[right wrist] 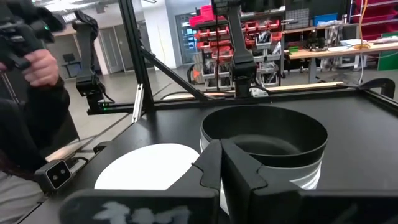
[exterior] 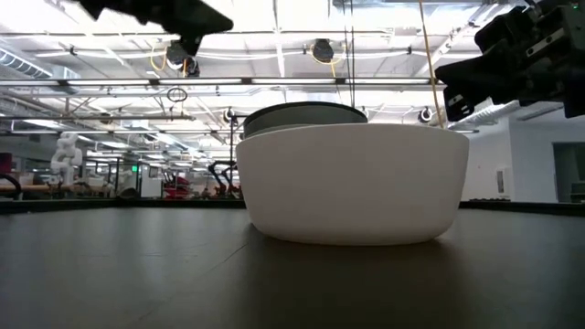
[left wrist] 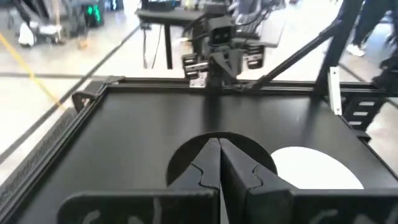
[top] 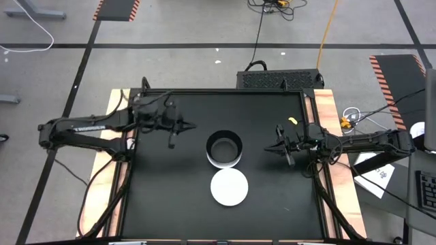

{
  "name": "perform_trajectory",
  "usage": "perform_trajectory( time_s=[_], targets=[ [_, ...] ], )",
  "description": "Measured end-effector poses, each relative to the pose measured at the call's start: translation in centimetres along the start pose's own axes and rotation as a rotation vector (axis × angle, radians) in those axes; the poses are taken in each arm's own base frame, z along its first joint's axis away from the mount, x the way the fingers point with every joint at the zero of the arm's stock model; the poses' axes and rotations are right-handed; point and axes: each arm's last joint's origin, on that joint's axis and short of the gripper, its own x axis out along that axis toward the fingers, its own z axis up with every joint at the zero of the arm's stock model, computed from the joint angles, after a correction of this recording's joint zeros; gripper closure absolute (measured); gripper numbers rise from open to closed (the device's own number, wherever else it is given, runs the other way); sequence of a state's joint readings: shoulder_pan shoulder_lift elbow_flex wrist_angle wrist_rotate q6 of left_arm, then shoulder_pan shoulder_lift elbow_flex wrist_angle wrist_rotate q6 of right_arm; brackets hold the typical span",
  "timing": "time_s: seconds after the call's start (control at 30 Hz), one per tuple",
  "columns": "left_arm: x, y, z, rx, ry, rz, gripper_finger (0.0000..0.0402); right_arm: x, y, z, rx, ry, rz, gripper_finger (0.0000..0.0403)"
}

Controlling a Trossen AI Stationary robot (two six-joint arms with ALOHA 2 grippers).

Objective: Nest bowls inside each other
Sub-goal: Stack the white bowl on top of the black bowl

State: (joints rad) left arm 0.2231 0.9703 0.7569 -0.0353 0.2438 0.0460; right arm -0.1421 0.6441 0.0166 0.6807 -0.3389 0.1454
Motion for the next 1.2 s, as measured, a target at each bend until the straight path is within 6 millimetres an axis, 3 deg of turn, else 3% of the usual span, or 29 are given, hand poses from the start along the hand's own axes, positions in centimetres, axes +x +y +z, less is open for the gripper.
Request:
perform_trajectory(
  time_s=[0.23,0.63,1.03,1.2],
  targets=[
    [-1.8,-1.1,-5.4,-0.011,-0.129,0.035,0.0400,0.0,0.0,-0.1,-0.011,0.007,-0.001,0.0403],
    [-3.8,-1.4,-10.6,-0.050,-0.200,0.141,0.0400,0.0,0.0,-0.1,-0.036,0.005,-0.001,0.0403],
    [-4.9,-1.6,-13.7,-0.066,-0.310,0.180,0.0400,0.1,-0.1,-0.3,-0.049,0.021,-0.004,0.0403],
    [-5.6,-1.7,-14.1,-0.061,-0.353,0.210,0.0401,0.1,-0.1,-0.4,-0.046,0.030,-0.005,0.0403]
  ],
)
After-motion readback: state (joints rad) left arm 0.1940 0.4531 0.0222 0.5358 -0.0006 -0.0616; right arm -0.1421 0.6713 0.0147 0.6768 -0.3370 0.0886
